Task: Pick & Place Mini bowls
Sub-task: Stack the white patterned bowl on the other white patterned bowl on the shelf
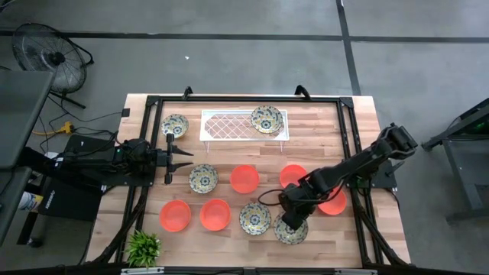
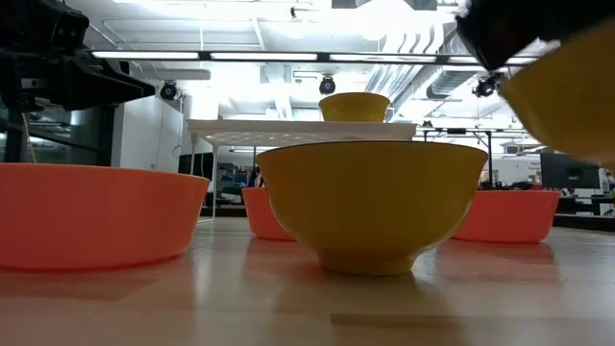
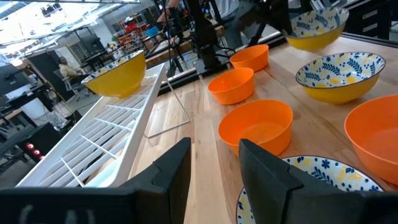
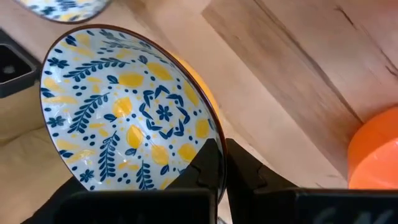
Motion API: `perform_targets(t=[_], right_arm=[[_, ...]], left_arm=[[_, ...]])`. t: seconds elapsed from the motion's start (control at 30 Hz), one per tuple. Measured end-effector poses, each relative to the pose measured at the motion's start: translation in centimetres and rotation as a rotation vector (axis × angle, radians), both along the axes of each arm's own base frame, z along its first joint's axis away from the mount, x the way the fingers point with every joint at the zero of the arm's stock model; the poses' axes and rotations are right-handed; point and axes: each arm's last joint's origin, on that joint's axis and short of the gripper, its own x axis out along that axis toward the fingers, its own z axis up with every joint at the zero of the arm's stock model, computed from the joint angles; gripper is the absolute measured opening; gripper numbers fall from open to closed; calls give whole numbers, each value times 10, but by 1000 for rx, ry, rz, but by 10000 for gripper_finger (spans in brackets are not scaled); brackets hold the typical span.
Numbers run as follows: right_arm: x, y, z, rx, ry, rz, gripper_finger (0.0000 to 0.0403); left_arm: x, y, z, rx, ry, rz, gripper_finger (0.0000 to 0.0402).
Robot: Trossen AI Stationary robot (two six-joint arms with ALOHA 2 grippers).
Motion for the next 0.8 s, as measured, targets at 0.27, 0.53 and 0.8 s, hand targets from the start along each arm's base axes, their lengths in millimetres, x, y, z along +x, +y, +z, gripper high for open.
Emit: perform_targets(t=[0.27, 0.53, 0.8], right_arm=[[6, 3, 32, 10, -22, 2, 0], [8, 3, 56, -9, -57, 5, 0], [11, 1, 75, -11, -92, 4, 0]], left_arm=[[0, 0, 0, 0, 0, 0, 131], [0, 0, 0, 0, 0, 0, 131], [0, 0, 0, 0, 0, 0, 131]])
